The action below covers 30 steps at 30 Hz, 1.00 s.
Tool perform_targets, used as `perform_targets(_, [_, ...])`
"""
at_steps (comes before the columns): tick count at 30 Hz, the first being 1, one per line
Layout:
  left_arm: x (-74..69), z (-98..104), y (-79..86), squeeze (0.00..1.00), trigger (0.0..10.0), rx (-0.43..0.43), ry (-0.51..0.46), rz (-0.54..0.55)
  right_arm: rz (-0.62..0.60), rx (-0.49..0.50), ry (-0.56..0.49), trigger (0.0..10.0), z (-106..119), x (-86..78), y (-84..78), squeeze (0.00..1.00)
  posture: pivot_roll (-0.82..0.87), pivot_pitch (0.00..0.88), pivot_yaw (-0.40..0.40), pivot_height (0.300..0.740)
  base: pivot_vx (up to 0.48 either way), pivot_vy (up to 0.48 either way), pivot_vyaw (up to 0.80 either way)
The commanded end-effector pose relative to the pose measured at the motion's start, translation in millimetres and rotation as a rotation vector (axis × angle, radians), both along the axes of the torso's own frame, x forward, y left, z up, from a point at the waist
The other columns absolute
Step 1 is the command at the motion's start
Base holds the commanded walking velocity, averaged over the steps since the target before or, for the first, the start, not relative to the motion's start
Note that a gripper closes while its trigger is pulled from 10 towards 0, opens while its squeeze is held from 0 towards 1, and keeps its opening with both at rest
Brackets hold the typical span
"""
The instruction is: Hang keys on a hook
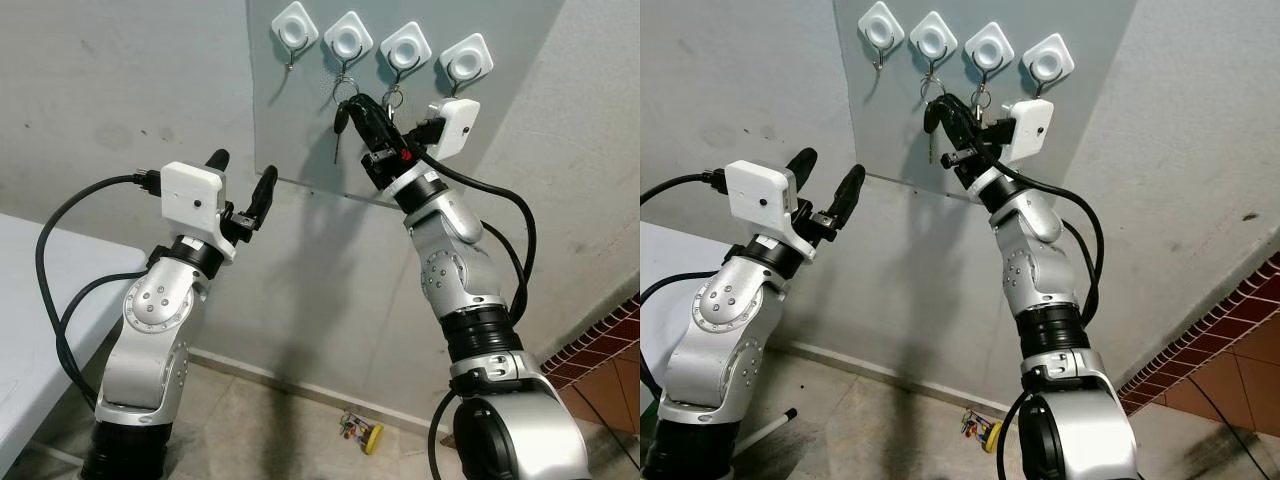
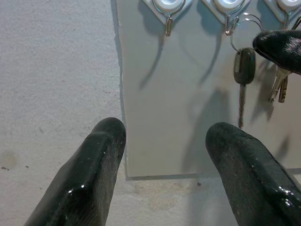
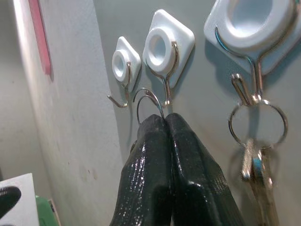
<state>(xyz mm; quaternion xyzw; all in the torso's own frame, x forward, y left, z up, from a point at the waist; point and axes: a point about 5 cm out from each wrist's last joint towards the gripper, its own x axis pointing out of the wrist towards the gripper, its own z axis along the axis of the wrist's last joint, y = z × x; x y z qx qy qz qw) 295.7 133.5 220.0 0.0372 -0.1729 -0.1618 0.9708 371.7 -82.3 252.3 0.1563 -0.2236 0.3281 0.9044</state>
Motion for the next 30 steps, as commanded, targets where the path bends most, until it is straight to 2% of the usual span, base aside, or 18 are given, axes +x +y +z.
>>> perform_targets(1, [-0.4, 4, -3.4, 0.00, 10.0, 0.004, -0.012, -0.023, 0.008, 0.017, -0.025, 10.0, 10, 1.2, 1.2, 0.00, -0.05, 0.066, -0.048, 0.740, 0.000, 0.000, 0.00])
perform_targets(8, [-1.2, 4, -4.9, 0.00, 10.0, 0.003, -0.013, -0.027, 0.016, 0.060, 0.005, 10.0, 17, 5.1, 4.1, 0.00, -0.04, 0.060, -0.053, 0.740, 0.000, 0.000, 0.00])
perform_targets(20, [-2.8, 4, -4.7, 0.00, 10.0, -0.011, -0.011, -0.022, 0.030, 0.150, 0.206, 10.0, 5, 9.9, 1.5, 0.00, -0.04, 0.057, -0.060, 0.740, 0.000, 0.000, 0.00])
perform_targets(24, [-2.5, 4, -5.2, 0.00, 10.0, -0.015, -0.009, -0.023, 0.062, 0.138, 0.193, 10.0, -2, 4.5, 1.5, 0.00, -0.04, 0.061, -0.058, 0.740, 0.000, 0.000, 0.00])
perform_targets(26, [-2.4, 3, -5.4, 0.00, 10.0, -0.014, -0.008, -0.022, 0.096, 0.108, 0.132, 10.0, -5, -1.9, 2.2, 0.00, -0.04, 0.061, -0.058, 0.740, 0.000, 0.000, 0.00])
perform_targets(27, [-2.3, 3, -5.5, 0.00, 10.0, -0.016, -0.008, -0.023, 0.116, 0.092, 0.107, 10.0, -7, -5.4, 2.9, 1.00, -0.04, 0.061, -0.058, 0.740, 0.000, 0.000, 0.00])
perform_targets(30, [-2.3, 3, -5.5, 0.00, 10.0, -0.016, -0.007, -0.023, 0.120, 0.090, 0.107, 10.0, -7, -6.0, 3.1, 1.00, -0.04, 0.061, -0.058, 0.740, 0.000, 0.000, 0.00])
